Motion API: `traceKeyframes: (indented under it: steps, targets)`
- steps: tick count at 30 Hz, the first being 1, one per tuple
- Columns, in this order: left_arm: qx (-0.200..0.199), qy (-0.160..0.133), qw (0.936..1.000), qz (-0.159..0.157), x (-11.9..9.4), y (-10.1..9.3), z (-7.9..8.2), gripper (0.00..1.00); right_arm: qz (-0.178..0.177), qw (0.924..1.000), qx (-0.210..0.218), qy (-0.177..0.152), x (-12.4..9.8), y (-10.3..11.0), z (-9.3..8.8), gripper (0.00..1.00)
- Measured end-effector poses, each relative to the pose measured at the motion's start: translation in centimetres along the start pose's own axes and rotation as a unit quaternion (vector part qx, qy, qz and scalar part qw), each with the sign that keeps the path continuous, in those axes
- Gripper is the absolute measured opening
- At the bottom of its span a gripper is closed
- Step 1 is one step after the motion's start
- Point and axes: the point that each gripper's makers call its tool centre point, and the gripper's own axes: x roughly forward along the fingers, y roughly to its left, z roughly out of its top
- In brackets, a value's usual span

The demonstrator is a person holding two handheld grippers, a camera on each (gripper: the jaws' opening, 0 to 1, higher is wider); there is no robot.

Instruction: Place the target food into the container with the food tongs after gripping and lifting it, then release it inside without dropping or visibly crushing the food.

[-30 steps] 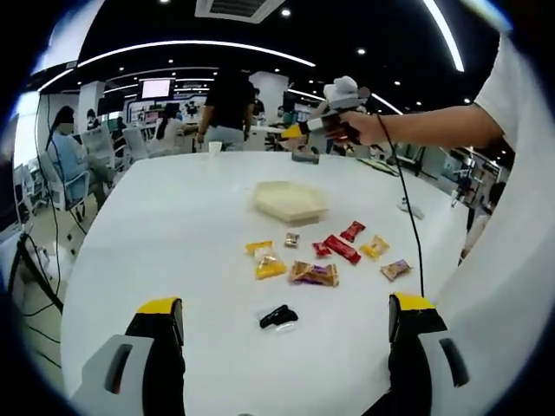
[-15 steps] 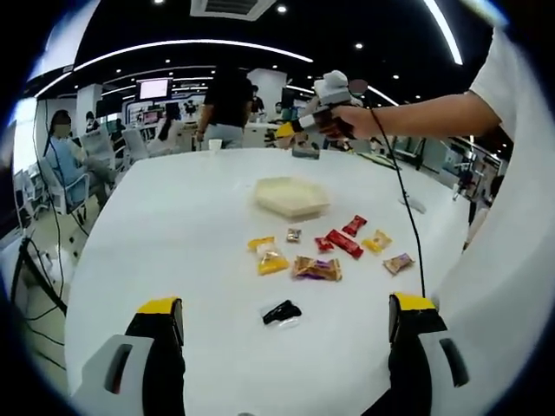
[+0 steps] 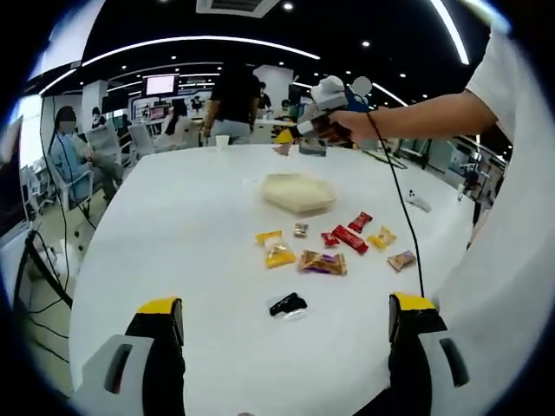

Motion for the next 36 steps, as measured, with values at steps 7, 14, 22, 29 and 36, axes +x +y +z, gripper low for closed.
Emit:
traceKeyframes:
  steps: [7,14,22,29,36]
  targets:
    - [-0.007,0.014,0.9998,0.010,-0.6,-0.1,-1.1,0.99,0.012,0.9995,0.013,0.026,2.2,0.6,-2.8,0.20]
    - [-0.009,0.019,0.9993,0.030,-1.2,0.6,-1.9,0.99,0.016,0.9987,0.025,0.042,3.2,0.9,-4.5,0.20]
    - [0.005,0.013,0.9994,0.032,-0.9,0.7,-1.4,1.00,0.012,0.9984,0.029,0.047,2.0,1.7,-4.7,0.20]
    - [0.006,0.009,0.9996,0.027,-0.8,0.4,-1.0,0.99,0.003,0.9985,0.029,0.046,1.5,1.6,-4.7,0.24]
    - [0.002,0.007,0.9997,0.022,-1.0,0.0,-1.1,0.99,0.003,0.9981,0.036,0.051,0.6,1.9,-4.8,0.25]
